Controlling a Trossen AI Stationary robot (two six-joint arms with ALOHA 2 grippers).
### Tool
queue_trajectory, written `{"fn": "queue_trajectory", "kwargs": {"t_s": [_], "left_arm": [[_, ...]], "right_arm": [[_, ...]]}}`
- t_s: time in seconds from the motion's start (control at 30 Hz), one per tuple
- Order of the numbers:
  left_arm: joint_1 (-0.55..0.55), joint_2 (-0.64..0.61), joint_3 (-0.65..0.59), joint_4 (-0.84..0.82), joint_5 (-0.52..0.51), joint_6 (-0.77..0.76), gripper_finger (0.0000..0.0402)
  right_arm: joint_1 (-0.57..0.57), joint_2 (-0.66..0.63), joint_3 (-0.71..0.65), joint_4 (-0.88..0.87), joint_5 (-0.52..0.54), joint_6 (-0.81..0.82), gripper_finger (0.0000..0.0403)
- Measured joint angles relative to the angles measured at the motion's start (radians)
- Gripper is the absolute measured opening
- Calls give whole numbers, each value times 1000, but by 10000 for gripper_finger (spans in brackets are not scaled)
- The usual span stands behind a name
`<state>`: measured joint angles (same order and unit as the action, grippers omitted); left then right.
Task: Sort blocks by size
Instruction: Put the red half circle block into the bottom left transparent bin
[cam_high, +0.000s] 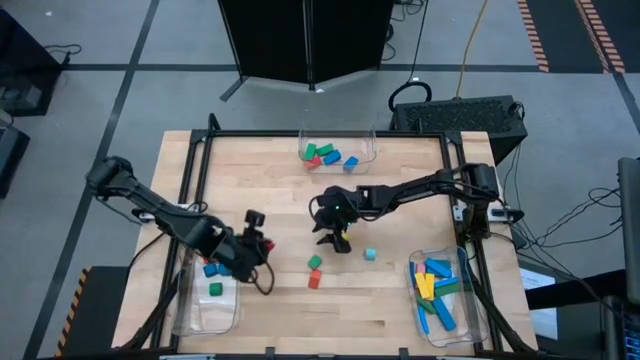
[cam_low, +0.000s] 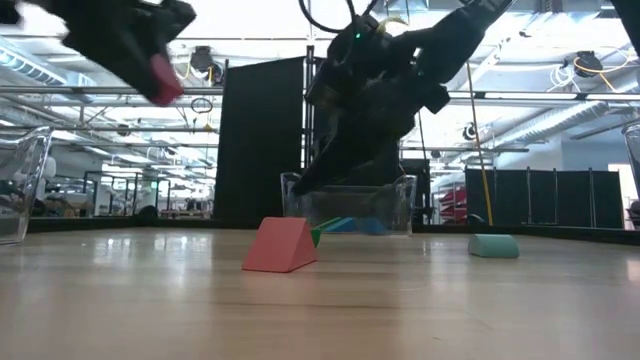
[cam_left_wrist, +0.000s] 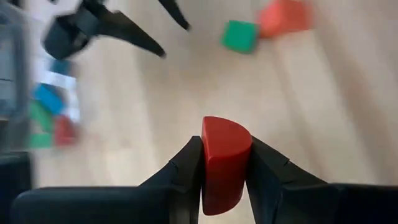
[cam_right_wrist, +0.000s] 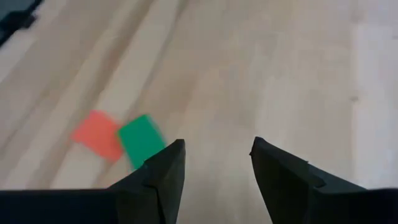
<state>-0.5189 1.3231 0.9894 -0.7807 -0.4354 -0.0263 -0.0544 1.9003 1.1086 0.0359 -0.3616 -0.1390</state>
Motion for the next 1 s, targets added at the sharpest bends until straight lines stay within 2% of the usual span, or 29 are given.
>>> {"fn": "queue_trajectory", "kwargs": {"t_s": [0.27,0.6,0.73,0.83,1.0], "left_arm": [[-65,-54,0,-97,185,-231,88],[-120,-125,1,-111,364,-388,88],[-143,-139,1,-177,420,-505,88],[-160,-140,1,-247,435,-518,89],[-165,-140,1,-325,434,-529,89]], "right_arm": [[41,0,0,-16,-4,-109,180],[63,0,1,6,-2,-120,181],[63,0,1,5,-2,-128,181],[69,0,1,0,-2,-164,183],[98,9,1,10,0,-232,216]]}}
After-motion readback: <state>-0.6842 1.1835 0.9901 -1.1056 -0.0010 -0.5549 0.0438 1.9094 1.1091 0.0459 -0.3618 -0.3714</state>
